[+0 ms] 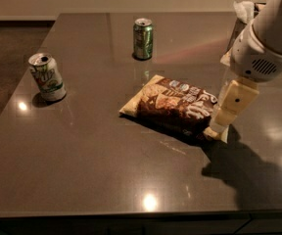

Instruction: Move brown chip bag near 7up can

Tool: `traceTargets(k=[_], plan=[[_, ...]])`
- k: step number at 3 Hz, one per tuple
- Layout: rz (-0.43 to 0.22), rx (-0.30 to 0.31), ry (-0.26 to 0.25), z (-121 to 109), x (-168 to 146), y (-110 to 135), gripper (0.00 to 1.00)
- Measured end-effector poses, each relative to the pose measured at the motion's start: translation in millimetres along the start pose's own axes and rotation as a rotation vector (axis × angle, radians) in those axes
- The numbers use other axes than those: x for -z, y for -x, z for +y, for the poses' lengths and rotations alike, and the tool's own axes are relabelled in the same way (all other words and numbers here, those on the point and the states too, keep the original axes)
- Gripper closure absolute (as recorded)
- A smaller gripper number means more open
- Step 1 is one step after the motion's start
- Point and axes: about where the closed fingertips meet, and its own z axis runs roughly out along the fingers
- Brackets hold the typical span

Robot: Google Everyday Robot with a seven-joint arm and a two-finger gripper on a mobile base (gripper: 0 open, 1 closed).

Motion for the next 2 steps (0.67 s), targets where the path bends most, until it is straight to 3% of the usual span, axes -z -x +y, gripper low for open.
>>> traceTargets(k=[2], plan=[[0.021, -0.064, 0.028, -0.1, -45.7, 16.3, 0.00]])
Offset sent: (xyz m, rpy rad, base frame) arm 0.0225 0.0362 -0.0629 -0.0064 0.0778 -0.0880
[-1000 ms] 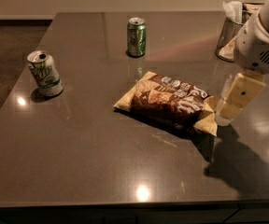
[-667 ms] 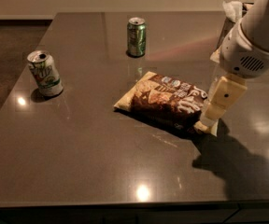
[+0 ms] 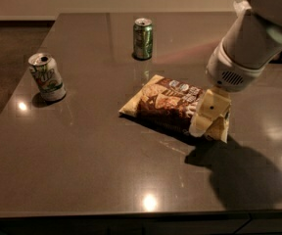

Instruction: Move brown chip bag near 7up can

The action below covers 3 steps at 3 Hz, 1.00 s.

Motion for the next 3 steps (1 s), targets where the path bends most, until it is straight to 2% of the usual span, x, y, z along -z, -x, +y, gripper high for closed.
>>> traceTargets(k=[1, 2, 3], plan=[[0.044, -0.014, -0.003, 0.4, -16.6, 2.5, 0.00], [0.070, -0.032, 0.002, -1.4, -24.0, 3.8, 0.18], [0.064, -0.016, -0.001, -0.3, -19.9, 13.5, 0.41]])
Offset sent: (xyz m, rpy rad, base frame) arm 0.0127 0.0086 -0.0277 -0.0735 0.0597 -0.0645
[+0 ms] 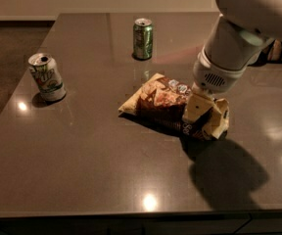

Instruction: Move brown chip bag near 7up can

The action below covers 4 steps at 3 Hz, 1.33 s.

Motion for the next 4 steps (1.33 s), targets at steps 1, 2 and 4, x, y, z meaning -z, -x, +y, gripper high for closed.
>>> traceTargets(k=[1, 2, 4], plan=[[-0.028, 0.048, 0.000, 8.1, 7.7, 15.7, 0.64], [-0.091, 0.102, 0.008, 23.2, 23.1, 39.0, 0.88], [-0.166, 0.252, 0.021, 57.6, 38.4, 117.3, 1.00]])
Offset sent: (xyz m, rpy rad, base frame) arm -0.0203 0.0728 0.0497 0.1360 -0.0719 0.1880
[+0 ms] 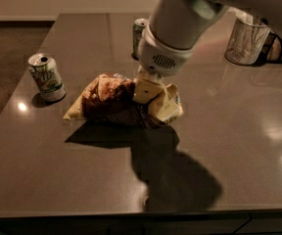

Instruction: Move brown chip bag near 7up can

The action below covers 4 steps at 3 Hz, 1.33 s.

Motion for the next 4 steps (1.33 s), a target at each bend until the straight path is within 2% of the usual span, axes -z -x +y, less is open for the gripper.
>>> traceTargets(k=[2, 3, 4], plan=[[0.014, 0.061, 0.012, -17.8, -27.0, 50.7, 1.00], [0.022, 0.077, 0.025, -23.5, -42.8, 67.1, 0.83], [0.021, 0.112, 0.043, -21.1, -58.0, 84.9, 0.59]])
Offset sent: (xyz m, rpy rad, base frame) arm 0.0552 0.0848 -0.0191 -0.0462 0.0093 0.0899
